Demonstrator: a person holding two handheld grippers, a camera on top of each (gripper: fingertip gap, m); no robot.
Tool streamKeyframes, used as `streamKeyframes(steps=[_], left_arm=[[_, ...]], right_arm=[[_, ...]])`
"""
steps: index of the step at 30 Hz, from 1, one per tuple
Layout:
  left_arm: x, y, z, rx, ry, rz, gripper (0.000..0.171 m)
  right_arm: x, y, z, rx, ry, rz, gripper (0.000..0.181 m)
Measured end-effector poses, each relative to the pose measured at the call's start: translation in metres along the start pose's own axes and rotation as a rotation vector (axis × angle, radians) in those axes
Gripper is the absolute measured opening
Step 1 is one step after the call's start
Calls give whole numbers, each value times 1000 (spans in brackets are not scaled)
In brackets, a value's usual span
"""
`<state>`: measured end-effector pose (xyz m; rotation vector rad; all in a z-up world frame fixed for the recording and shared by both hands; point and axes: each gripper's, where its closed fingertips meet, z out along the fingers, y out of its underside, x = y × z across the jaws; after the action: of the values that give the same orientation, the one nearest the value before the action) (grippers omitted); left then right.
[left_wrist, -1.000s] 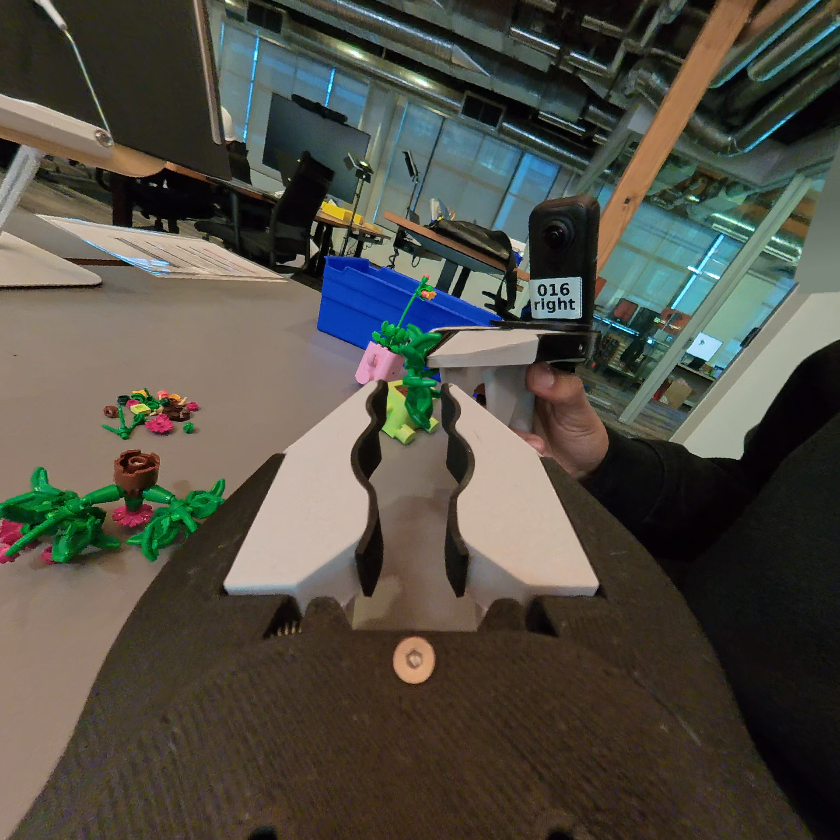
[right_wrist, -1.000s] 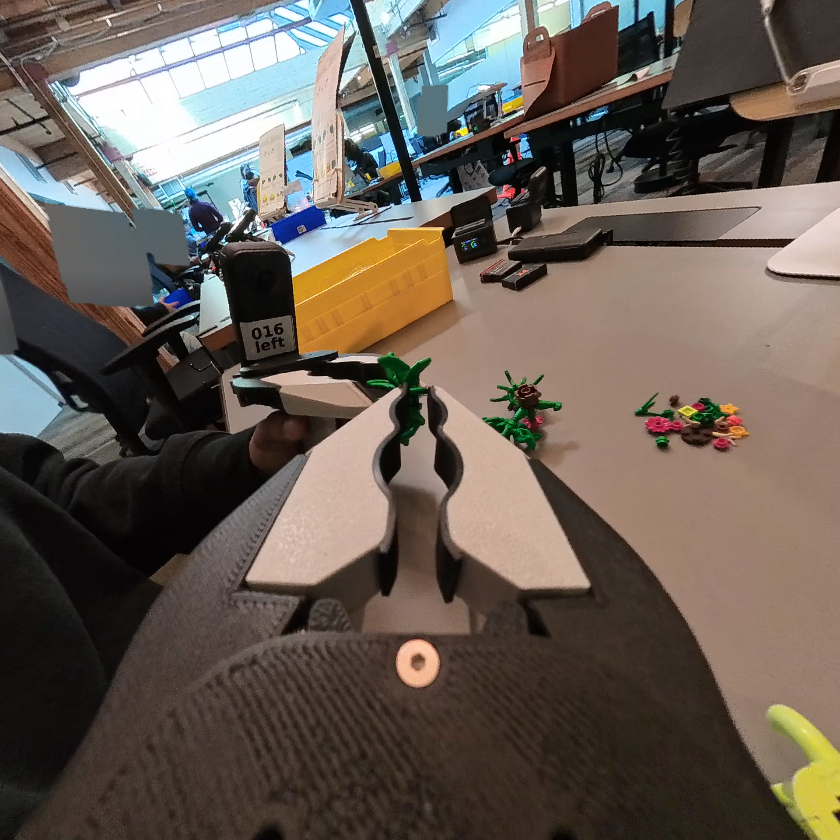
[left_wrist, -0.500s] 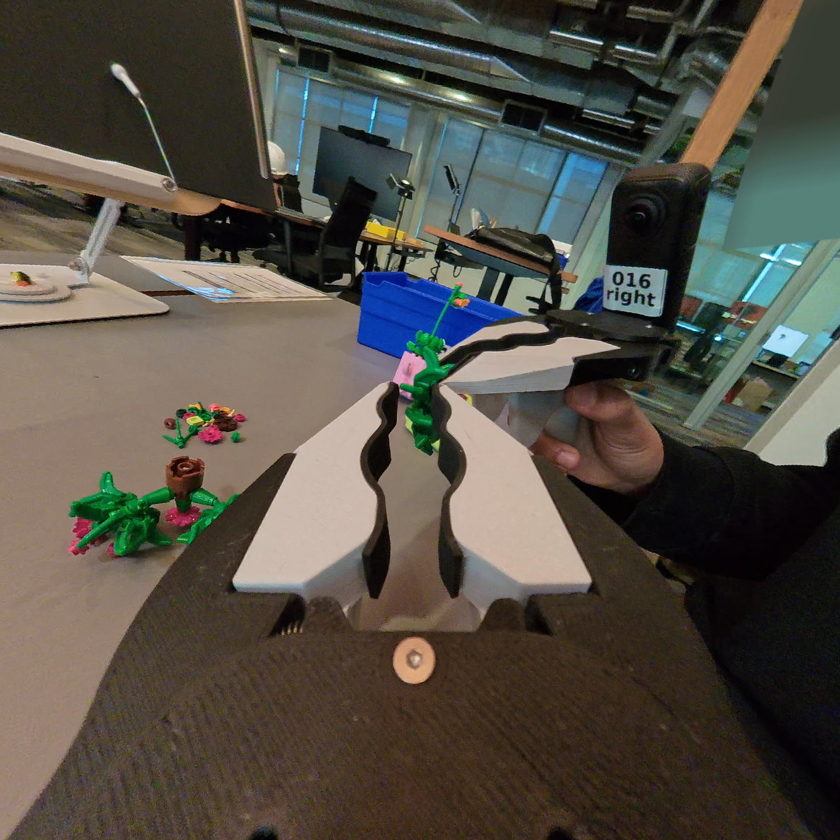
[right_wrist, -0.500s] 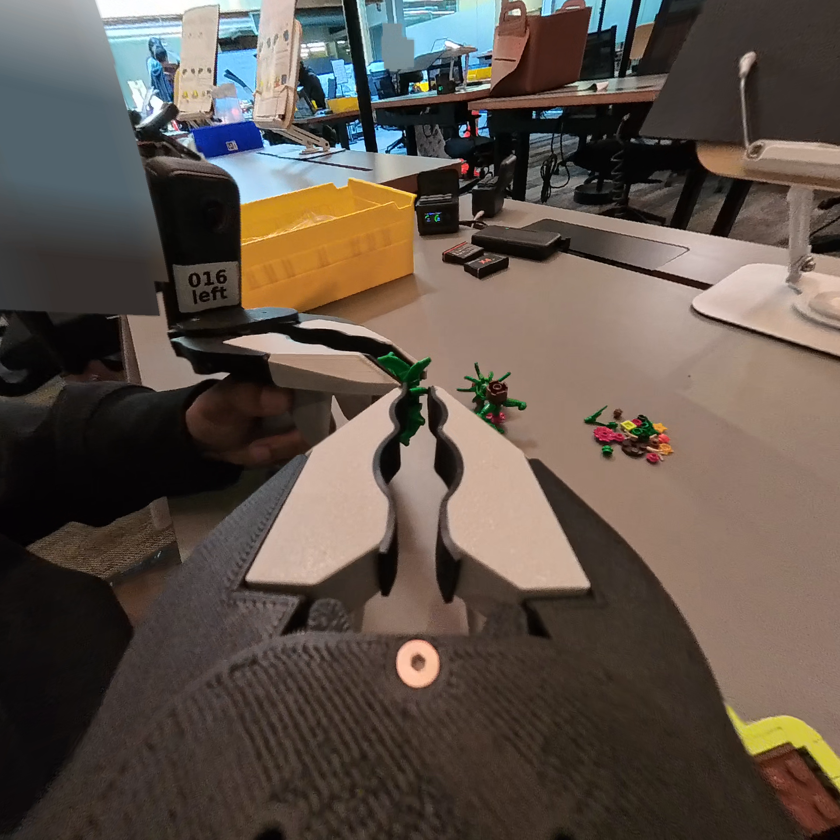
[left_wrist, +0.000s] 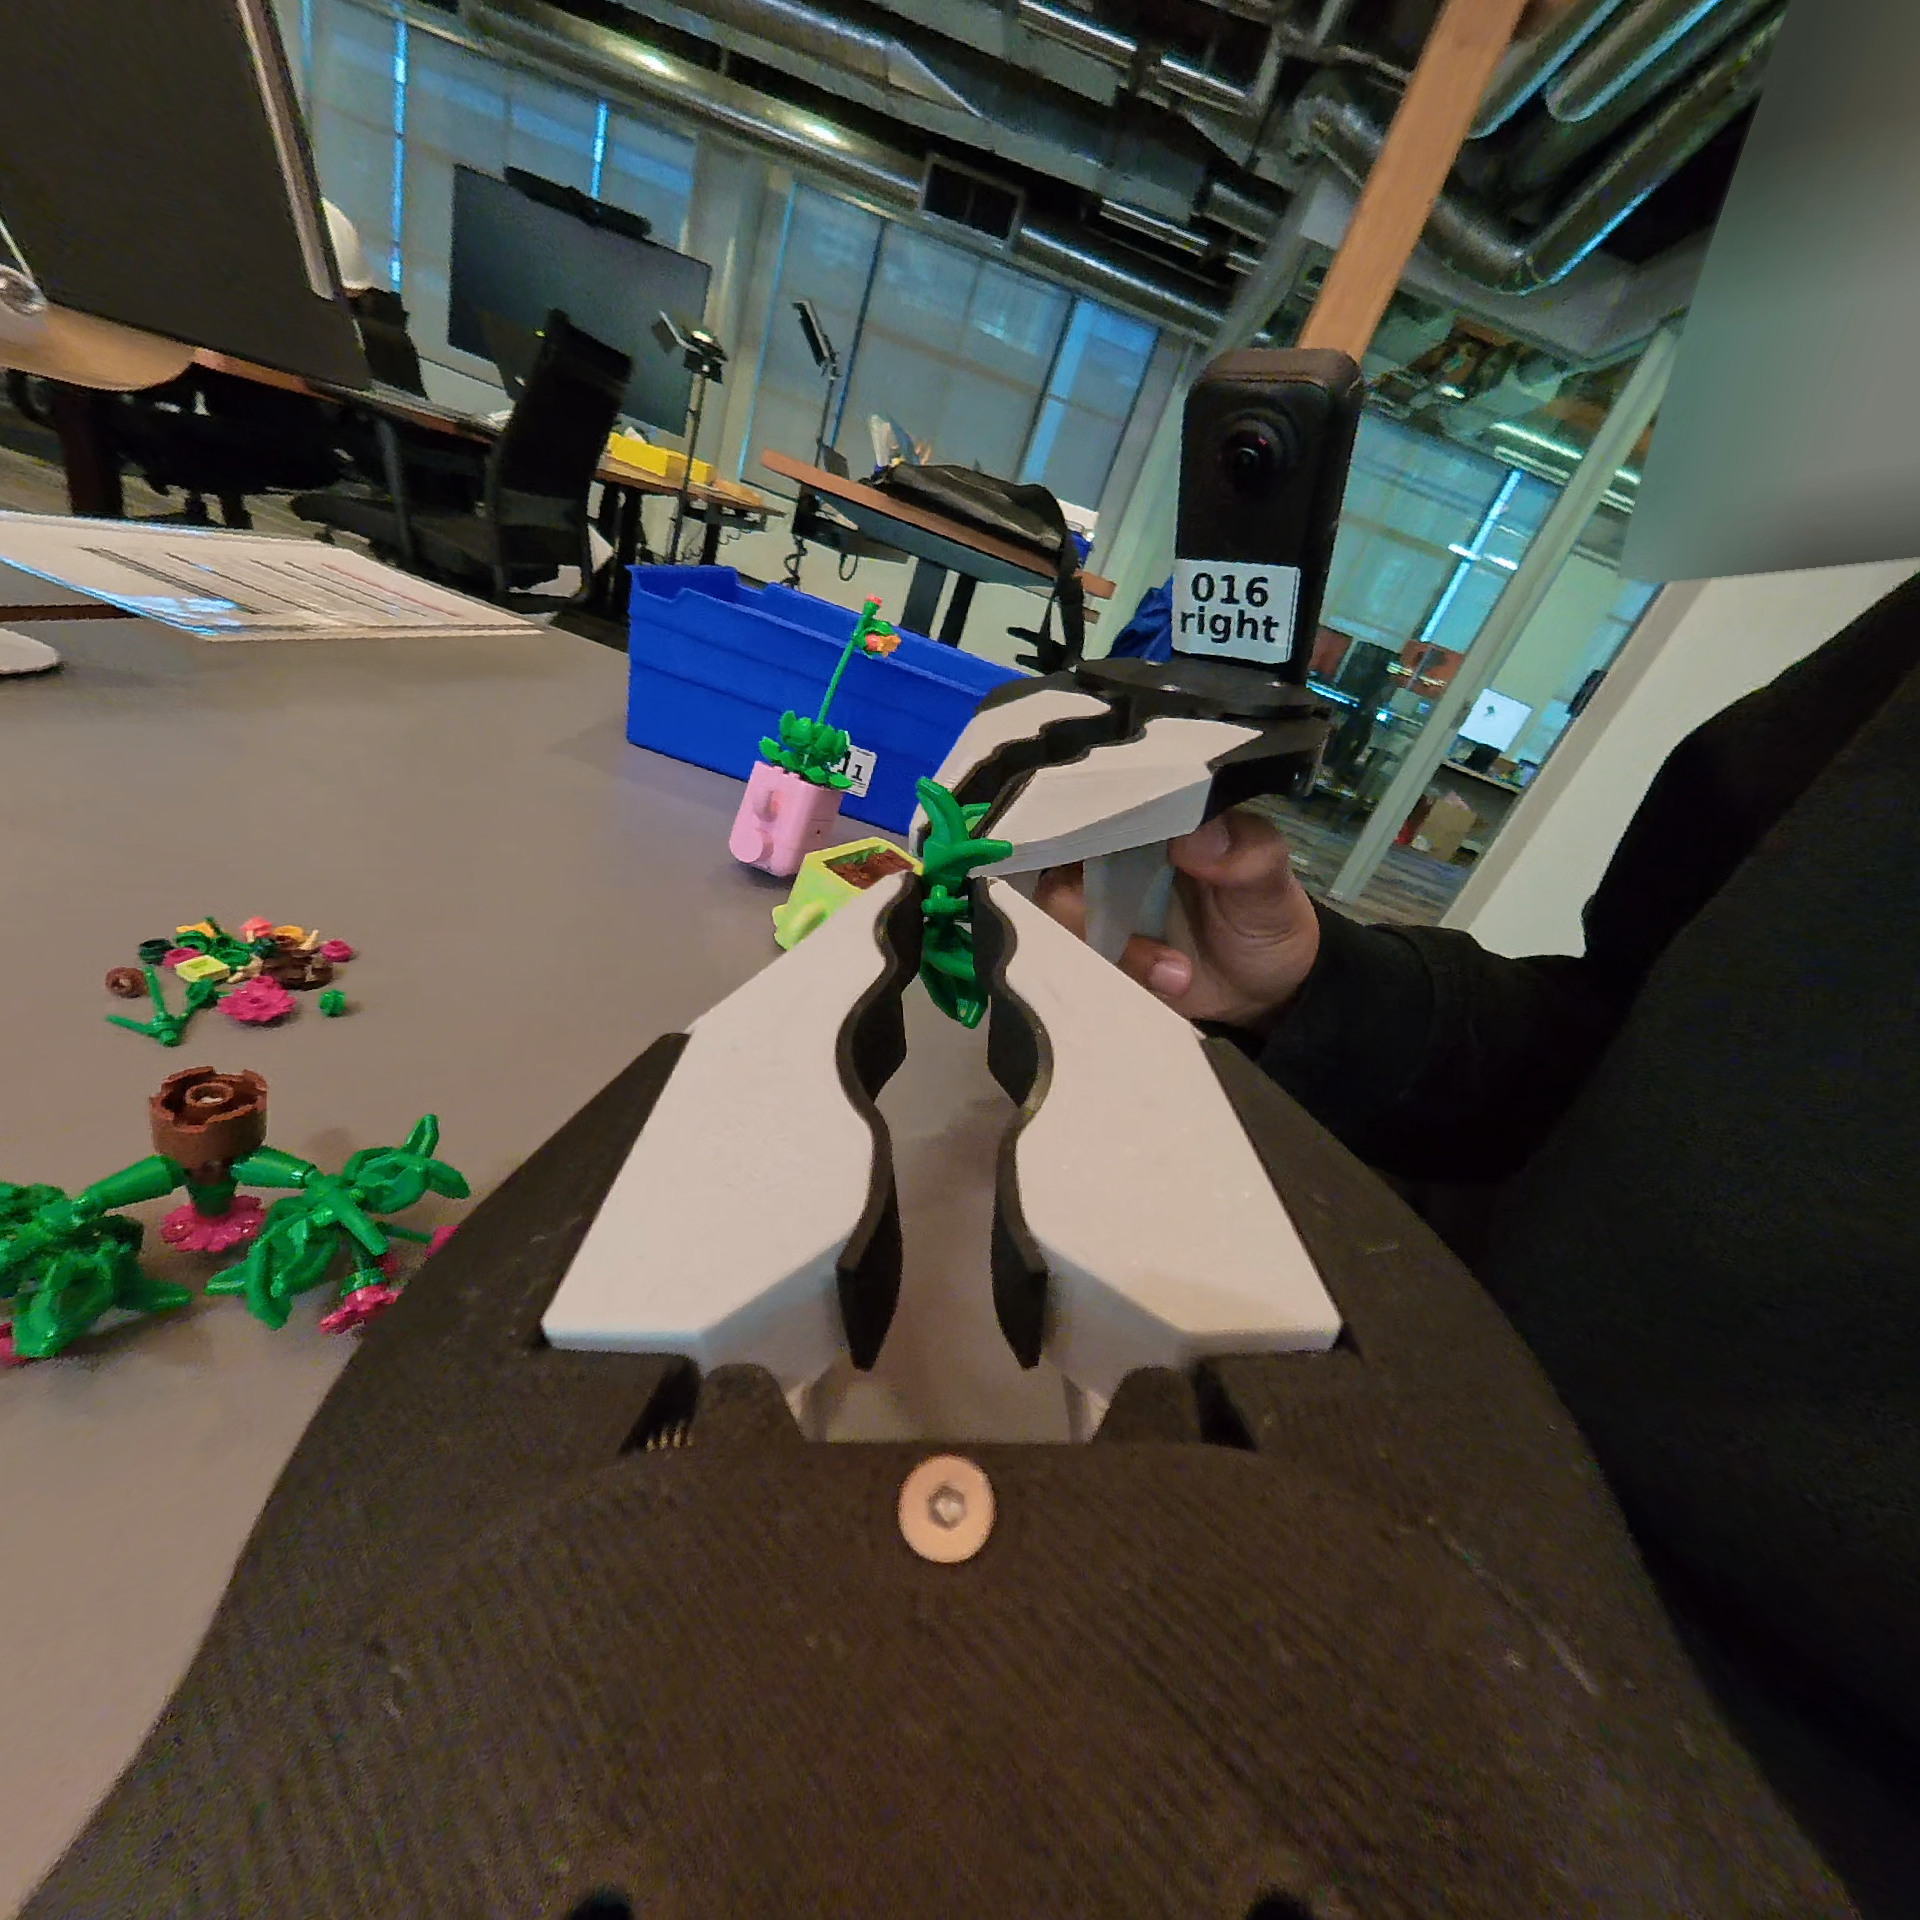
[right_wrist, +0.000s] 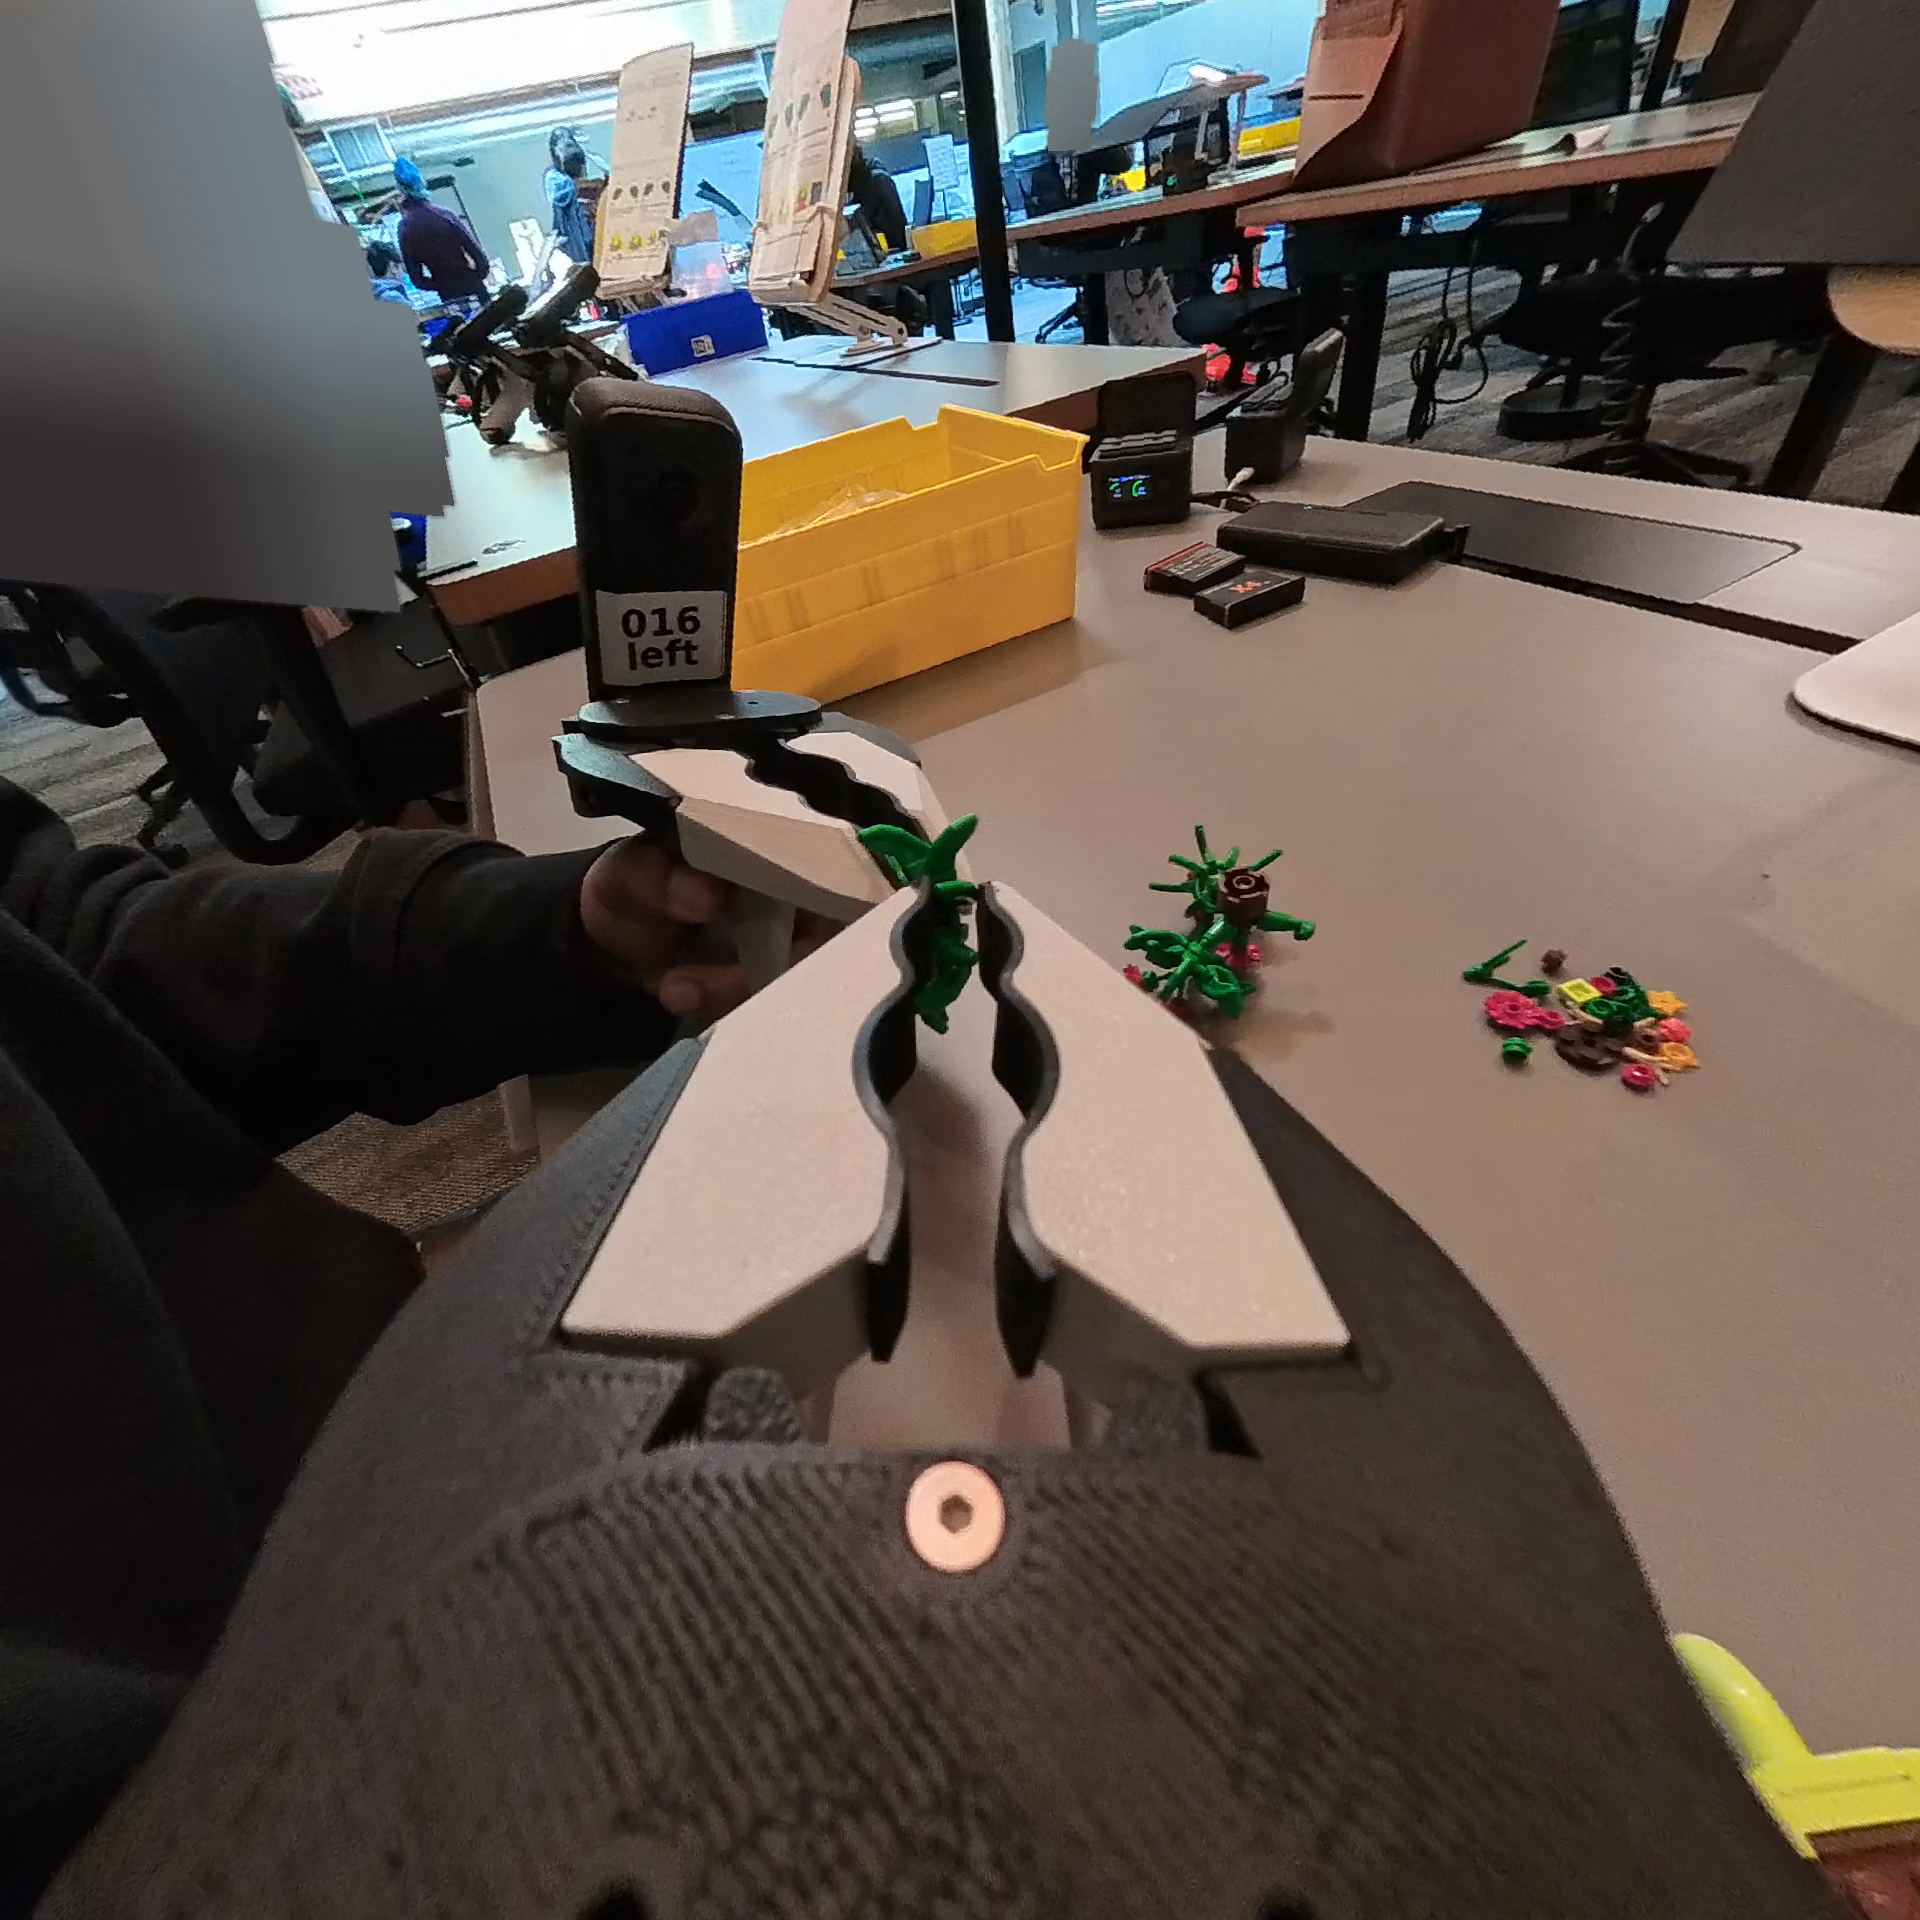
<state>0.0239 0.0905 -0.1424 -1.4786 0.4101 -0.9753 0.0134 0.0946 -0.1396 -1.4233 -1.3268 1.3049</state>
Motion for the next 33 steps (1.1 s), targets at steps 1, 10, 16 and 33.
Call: streamKeyframes(steps=[1, 10, 16, 33], left_arm=[[1, 0, 0, -1, 3, -1, 4], [-6, -7, 2, 12, -98, 106, 3], [-22, -18, -7, 7, -370, 441, 3], [-1, -14, 4, -52, -514, 962, 3]], right_arm=[[0, 0, 0, -1, -4, 1, 5], [5, -9, -5, 19, 72, -73, 8], [13, -18, -9, 62, 63, 105, 12], [0, -13, -5, 55, -95, 251, 1]])
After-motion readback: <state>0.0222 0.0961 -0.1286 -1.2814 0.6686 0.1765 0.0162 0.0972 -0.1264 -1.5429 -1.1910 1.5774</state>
